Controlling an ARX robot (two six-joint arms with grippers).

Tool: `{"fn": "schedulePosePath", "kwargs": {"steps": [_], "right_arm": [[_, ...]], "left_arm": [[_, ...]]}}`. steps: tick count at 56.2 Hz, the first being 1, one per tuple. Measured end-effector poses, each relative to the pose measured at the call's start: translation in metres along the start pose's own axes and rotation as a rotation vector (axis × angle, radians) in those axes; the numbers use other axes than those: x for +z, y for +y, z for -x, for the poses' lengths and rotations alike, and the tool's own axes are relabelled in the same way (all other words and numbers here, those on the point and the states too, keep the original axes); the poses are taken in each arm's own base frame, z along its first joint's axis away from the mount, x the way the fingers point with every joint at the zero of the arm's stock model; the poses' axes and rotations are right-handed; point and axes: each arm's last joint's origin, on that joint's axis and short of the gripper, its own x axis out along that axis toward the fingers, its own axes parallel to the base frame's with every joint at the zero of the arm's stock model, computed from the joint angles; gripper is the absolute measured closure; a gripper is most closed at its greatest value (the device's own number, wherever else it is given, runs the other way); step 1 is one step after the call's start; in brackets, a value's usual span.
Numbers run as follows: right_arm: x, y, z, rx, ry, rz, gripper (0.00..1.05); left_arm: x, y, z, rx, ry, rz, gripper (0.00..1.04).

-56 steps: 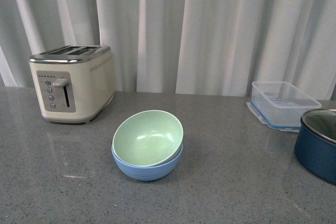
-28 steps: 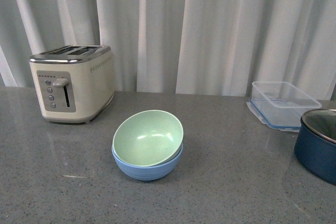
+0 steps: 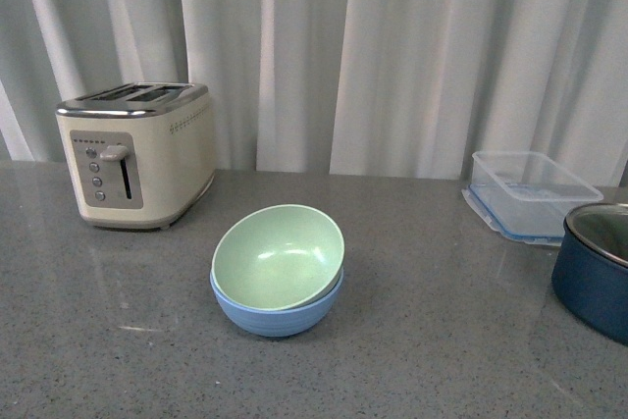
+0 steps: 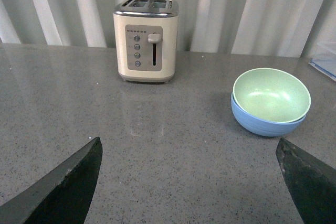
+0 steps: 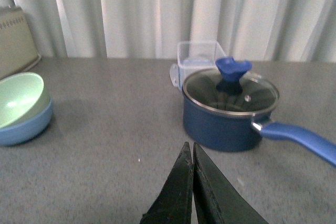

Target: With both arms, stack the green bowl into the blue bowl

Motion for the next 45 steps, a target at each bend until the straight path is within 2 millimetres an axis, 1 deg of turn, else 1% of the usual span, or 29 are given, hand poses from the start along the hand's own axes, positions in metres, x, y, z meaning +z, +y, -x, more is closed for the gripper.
{"fn": "schedulePosePath", "kwargs": {"steps": [3, 10, 12, 15, 19, 23, 24, 27, 34, 36, 37, 39, 42, 45], "right_arm": [[0.0018, 0.0000, 0.0017, 0.000, -0.024, 0.000, 1.04], [0.0016, 0.0000, 0.0019, 0.000, -0.023, 0.000, 1.04], [0.0016, 0.0000, 0.0019, 0.000, -0.023, 0.000, 1.01], [0.0016, 0.0000, 0.0019, 0.000, -0.023, 0.000, 0.91], [0.0017, 0.0000, 0.0019, 0.000, -0.023, 0.000, 0.80], [0.0017, 0.0000, 0.0019, 0.000, -0.023, 0.000, 0.64], [0.0017, 0.0000, 0.0019, 0.000, -0.023, 0.000, 0.62], [0.0017, 0.0000, 0.0019, 0.000, -0.023, 0.000, 0.52], [0.0017, 0.0000, 0.0019, 0.000, -0.023, 0.001, 0.32], [0.0017, 0.0000, 0.0019, 0.000, -0.023, 0.001, 0.25], [0.0017, 0.0000, 0.0019, 0.000, -0.023, 0.000, 0.24], [0.0017, 0.0000, 0.0019, 0.000, -0.023, 0.000, 0.16], [0.0017, 0.0000, 0.0019, 0.000, -0.023, 0.000, 0.08], [0.0017, 0.0000, 0.0019, 0.000, -0.023, 0.000, 0.09]], "left_arm": [[0.0000, 0.0000, 0.0000, -0.001, 0.000, 0.000, 0.07], [0.0000, 0.0000, 0.0000, -0.002, 0.000, 0.000, 0.07], [0.0000, 0.0000, 0.0000, -0.001, 0.000, 0.000, 0.07], [0.0000, 0.0000, 0.0000, -0.001, 0.000, 0.000, 0.07], [0.0000, 0.0000, 0.0000, -0.001, 0.000, 0.000, 0.07], [0.0000, 0.0000, 0.0000, -0.001, 0.000, 0.000, 0.07], [0.0000, 0.0000, 0.0000, -0.001, 0.000, 0.000, 0.07], [0.0000, 0.0000, 0.0000, -0.001, 0.000, 0.000, 0.07], [0.0000, 0.0000, 0.0000, -0.001, 0.000, 0.000, 0.07], [0.0000, 0.0000, 0.0000, -0.001, 0.000, 0.000, 0.07], [0.0000, 0.0000, 0.0000, -0.001, 0.000, 0.000, 0.07], [0.0000, 0.0000, 0.0000, -0.001, 0.000, 0.000, 0.07], [0.0000, 0.0000, 0.0000, -0.001, 0.000, 0.000, 0.07], [0.0000, 0.0000, 0.0000, -0.001, 0.000, 0.000, 0.07]]}}
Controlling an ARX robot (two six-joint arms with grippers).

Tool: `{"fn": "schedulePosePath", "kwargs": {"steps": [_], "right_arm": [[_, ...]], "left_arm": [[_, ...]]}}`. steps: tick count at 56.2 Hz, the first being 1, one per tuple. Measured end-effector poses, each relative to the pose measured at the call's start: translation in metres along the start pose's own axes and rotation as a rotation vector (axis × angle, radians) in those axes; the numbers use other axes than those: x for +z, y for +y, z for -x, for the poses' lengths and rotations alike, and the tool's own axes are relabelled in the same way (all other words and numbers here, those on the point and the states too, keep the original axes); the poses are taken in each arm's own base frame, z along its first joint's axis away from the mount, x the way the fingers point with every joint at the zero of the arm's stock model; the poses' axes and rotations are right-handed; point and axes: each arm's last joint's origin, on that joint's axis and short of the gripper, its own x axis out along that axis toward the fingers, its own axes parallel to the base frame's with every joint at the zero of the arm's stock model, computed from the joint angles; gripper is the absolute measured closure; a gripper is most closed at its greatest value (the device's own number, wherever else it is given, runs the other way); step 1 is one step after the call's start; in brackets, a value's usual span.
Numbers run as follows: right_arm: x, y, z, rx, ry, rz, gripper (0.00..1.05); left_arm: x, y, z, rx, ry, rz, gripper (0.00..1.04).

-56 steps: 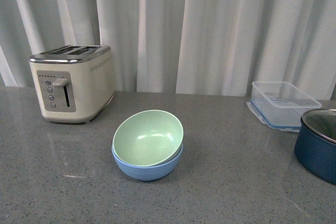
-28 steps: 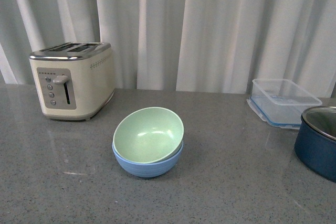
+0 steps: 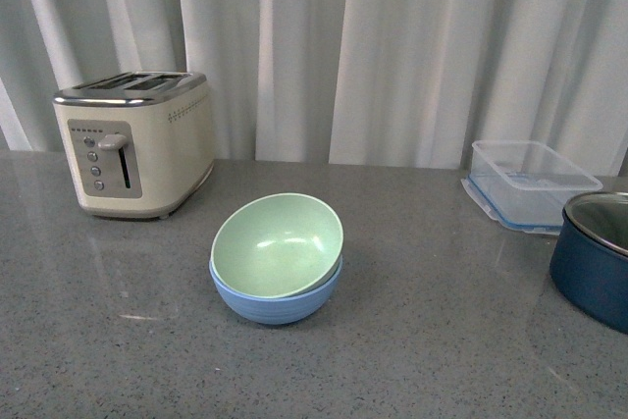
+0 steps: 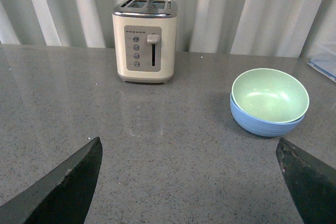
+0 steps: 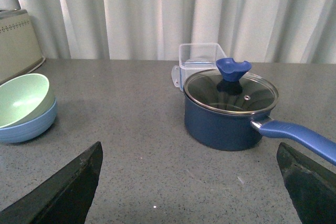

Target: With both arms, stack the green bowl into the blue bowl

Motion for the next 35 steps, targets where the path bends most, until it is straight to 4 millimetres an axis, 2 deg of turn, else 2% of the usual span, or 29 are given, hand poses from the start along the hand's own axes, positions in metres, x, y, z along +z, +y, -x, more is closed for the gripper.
{"fn": "schedulePosePath", "kwargs": {"steps": [35], "right_arm": [[0.0000, 0.0000, 0.0000, 0.000, 0.000, 0.000, 0.10]], "left_arm": [[0.0000, 0.0000, 0.0000, 0.000, 0.000, 0.000, 0.07]]}}
